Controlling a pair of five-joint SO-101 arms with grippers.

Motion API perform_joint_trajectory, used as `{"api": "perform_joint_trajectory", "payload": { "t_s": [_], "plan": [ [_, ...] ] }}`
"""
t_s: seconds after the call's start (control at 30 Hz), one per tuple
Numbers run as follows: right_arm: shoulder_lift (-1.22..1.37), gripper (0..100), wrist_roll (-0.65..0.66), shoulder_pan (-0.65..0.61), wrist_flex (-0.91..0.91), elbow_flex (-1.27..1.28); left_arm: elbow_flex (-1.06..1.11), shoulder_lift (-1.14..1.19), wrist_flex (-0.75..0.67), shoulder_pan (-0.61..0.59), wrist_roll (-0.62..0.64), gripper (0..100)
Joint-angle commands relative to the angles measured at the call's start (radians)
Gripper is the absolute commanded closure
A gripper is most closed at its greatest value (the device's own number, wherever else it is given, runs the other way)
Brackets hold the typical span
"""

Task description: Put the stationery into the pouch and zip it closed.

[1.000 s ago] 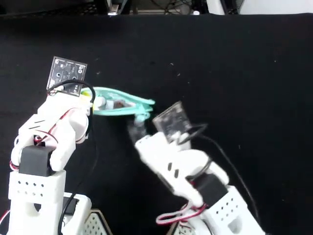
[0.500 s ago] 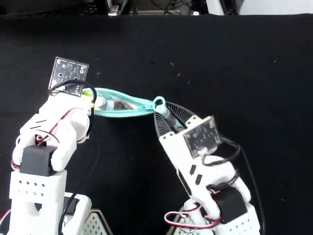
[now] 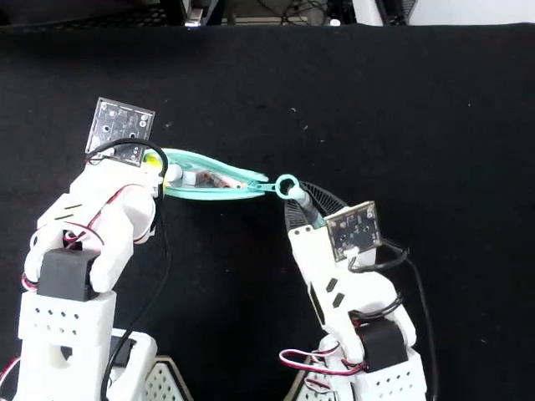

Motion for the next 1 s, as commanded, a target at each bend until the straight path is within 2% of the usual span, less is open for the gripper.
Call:
{"api": "perform_joint_trajectory", "payload": {
  "t_s": [0.0, 0.2, 0.37, 0.43, 0.6, 0.83, 0.97],
  "plan": [
    [-0.038, 98.6, 0.003, 0.035, -0.02, 0.01, 0.019, 0.015, -0.018, -0.001, 0.057, 97],
    [-0.059, 98.6, 0.003, 0.035, -0.018, 0.024, 0.027, 0.005, -0.091, -0.01, 0.19, 96],
    [-0.056, 98.6, 0.003, 0.035, -0.018, 0.024, -0.012, -0.026, -0.072, -0.021, 0.302, 81],
    [-0.053, 98.6, 0.003, 0.035, -0.018, 0.024, -0.015, -0.066, -0.066, -0.051, 0.33, 78],
    [-0.053, 98.6, 0.0, 0.034, -0.018, 0.024, -0.007, -0.236, -0.069, -0.133, 0.339, 78],
    [-0.058, 98.6, 0.003, 0.032, -0.015, 0.018, 0.068, -0.528, -0.072, -0.157, 0.333, 78],
    [-0.051, 98.6, 0.003, 0.029, -0.015, -0.012, 0.108, -0.586, -0.072, -0.15, 0.241, 78]
  ]
}}
